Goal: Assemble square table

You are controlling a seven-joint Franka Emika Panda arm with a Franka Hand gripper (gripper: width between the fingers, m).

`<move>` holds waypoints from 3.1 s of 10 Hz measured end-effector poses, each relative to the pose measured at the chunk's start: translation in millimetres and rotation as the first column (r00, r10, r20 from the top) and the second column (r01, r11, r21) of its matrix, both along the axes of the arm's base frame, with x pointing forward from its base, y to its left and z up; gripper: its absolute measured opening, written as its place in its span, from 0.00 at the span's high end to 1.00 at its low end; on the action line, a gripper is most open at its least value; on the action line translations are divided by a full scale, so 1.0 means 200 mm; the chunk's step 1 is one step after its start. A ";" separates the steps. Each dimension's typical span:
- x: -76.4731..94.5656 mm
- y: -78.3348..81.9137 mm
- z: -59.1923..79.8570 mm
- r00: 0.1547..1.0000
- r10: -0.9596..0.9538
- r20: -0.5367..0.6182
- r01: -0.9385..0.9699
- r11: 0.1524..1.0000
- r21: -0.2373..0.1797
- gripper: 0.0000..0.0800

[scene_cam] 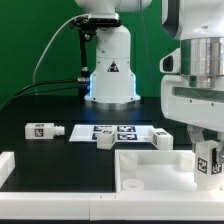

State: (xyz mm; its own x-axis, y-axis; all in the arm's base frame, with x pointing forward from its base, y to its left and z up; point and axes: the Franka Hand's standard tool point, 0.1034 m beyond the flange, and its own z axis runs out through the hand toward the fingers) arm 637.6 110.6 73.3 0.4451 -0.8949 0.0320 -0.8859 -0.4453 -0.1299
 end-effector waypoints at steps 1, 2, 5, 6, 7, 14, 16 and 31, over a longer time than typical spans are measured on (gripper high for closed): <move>0.00 0.01 0.01 0.993 0.119 -0.002 -0.119 0.993 -0.014 0.64; 0.00 0.01 0.01 0.948 0.319 -0.007 -0.319 0.947 -0.044 0.53; 0.00 0.01 0.00 0.804 0.595 -0.018 -0.594 0.800 -0.079 0.24; 0.00 0.01 0.00 0.760 0.649 -0.022 -0.648 0.756 -0.088 0.20; 0.00 0.01 0.01 0.688 0.725 -0.032 -0.724 0.682 -0.102 0.19; 0.01 0.01 0.02 0.398 0.911 -0.109 -0.916 0.388 -0.101 0.57; 0.01 0.02 0.02 0.557 0.825 -0.096 -0.830 0.549 -0.102 0.64; 0.01 0.02 0.01 0.705 -0.706 -0.069 0.709 0.703 0.061 0.64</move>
Offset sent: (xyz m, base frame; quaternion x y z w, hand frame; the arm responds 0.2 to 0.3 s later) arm -0.0128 0.0103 0.0038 -0.0054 -0.0466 -0.3346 0.9412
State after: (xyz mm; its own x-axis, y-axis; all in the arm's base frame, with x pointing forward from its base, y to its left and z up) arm 640.0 114.7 75.6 -0.3204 -0.9458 -0.0533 -0.9412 0.3242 -0.0952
